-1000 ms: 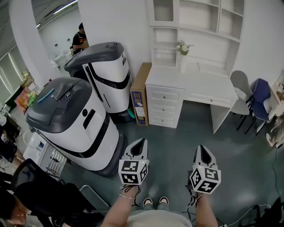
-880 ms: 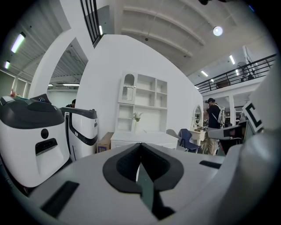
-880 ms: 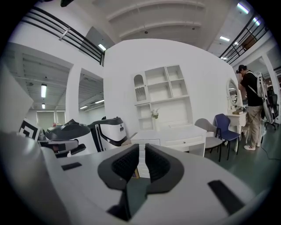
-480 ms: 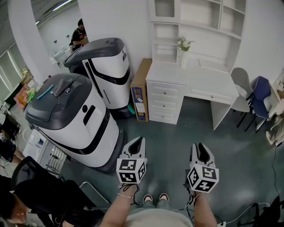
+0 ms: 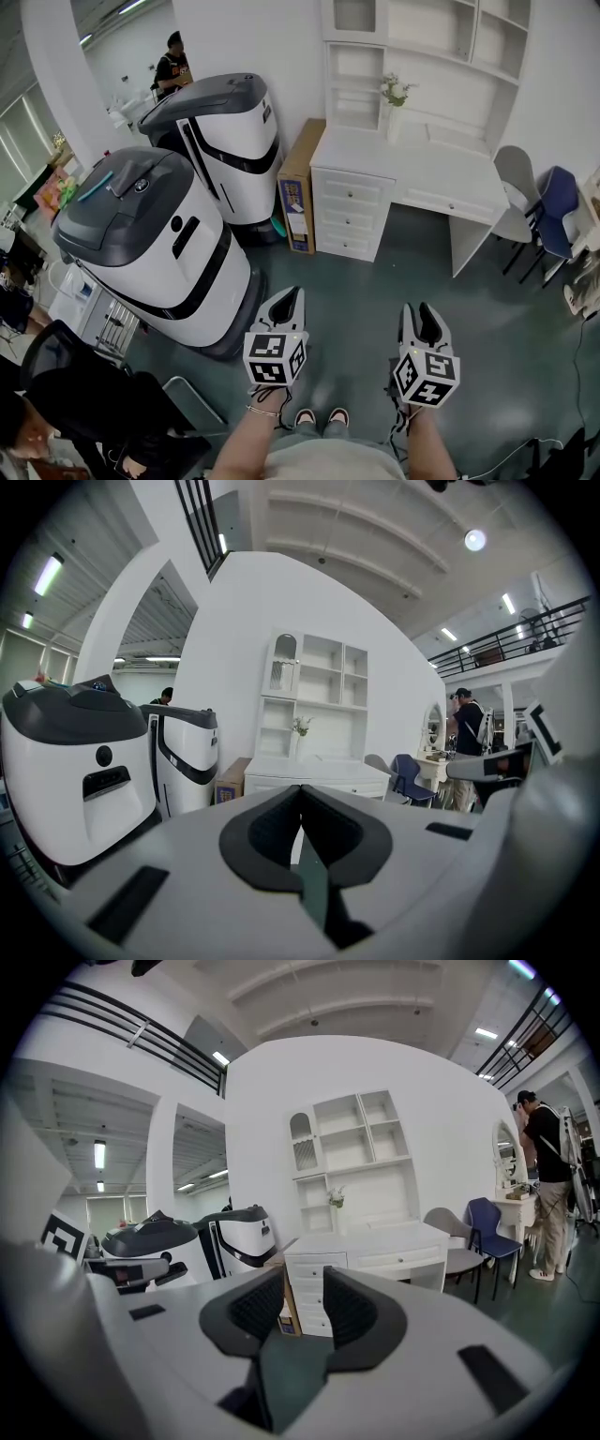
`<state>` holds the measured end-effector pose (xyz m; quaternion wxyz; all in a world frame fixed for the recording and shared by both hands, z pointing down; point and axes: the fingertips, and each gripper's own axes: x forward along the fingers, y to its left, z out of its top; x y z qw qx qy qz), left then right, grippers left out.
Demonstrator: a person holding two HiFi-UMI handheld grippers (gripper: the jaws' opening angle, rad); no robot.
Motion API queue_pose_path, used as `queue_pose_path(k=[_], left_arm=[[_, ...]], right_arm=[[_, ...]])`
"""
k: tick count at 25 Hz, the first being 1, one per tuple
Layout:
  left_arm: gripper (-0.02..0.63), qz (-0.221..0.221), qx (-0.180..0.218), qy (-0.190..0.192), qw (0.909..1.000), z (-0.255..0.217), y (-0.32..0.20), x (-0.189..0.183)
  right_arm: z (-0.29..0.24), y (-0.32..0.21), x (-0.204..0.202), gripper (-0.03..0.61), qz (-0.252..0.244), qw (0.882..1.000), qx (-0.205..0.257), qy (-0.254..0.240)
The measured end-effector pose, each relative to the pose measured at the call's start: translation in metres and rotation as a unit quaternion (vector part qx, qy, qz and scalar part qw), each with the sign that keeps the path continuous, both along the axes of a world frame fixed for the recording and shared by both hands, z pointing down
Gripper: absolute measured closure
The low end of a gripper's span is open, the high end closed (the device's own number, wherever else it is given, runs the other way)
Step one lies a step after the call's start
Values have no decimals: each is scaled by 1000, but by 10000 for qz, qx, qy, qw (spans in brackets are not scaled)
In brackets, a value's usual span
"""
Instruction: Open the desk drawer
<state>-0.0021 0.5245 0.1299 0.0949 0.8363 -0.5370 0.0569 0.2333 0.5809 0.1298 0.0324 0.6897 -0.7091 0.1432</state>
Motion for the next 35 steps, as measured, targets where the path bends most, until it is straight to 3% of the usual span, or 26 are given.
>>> queue_pose_path(k=[7, 17, 35], left_arm=[[595, -158, 44, -76, 9998, 3, -4, 15], [595, -201, -14, -105, 9997, 10, -40, 27], [595, 152, 76, -74, 9998, -4, -237, 28]], right_arm=[[15, -14, 30, 457, -10, 9998, -61, -174], [28, -52, 41, 457, -81, 9995, -189, -234], [5, -232, 35, 457, 142, 9998, -80, -61]])
